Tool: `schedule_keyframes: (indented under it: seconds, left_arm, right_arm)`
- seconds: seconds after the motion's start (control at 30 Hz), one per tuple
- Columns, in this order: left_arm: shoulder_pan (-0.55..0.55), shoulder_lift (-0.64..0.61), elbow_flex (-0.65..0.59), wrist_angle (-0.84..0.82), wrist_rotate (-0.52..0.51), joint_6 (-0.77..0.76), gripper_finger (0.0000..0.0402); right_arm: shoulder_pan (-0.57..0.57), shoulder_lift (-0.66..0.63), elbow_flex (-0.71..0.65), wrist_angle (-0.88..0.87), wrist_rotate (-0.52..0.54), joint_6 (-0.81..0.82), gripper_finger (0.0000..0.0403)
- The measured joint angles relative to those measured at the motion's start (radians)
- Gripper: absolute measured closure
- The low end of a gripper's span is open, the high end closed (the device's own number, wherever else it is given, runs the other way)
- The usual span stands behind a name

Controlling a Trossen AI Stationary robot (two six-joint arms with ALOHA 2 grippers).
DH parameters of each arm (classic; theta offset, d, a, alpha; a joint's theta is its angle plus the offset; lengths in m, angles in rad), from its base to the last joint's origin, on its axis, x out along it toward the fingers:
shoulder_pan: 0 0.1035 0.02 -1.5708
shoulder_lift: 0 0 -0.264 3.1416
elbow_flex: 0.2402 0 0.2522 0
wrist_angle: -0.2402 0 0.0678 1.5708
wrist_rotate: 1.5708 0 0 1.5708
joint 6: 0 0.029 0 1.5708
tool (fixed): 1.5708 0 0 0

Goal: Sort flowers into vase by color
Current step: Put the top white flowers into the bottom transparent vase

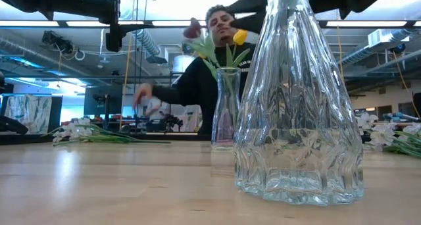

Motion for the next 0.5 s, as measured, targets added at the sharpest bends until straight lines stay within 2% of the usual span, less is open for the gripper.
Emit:
schedule_keyframes:
  seconds: [0.27, 0.4, 0.5]
  left_arm:
    - [0.000, 0.000, 0.000, 0.000, 0.000, -0.003, 0.0127]
    - [0.000, 0.000, 0.000, -0.008, 0.028, 0.011, 0.0127]
    - [0.000, 0.000, 0.000, -0.043, 0.051, 0.043, 0.0127]
  right_arm:
    - [-0.002, -0.181, 0.000, -0.101, 0.001, 0.016, 0.0216]
    - [-0.003, -0.284, 0.000, -0.186, 0.003, 0.233, 0.0218]
    - [-0.003, -0.347, 0.002, -0.346, -0.017, 0.452, 0.0219]
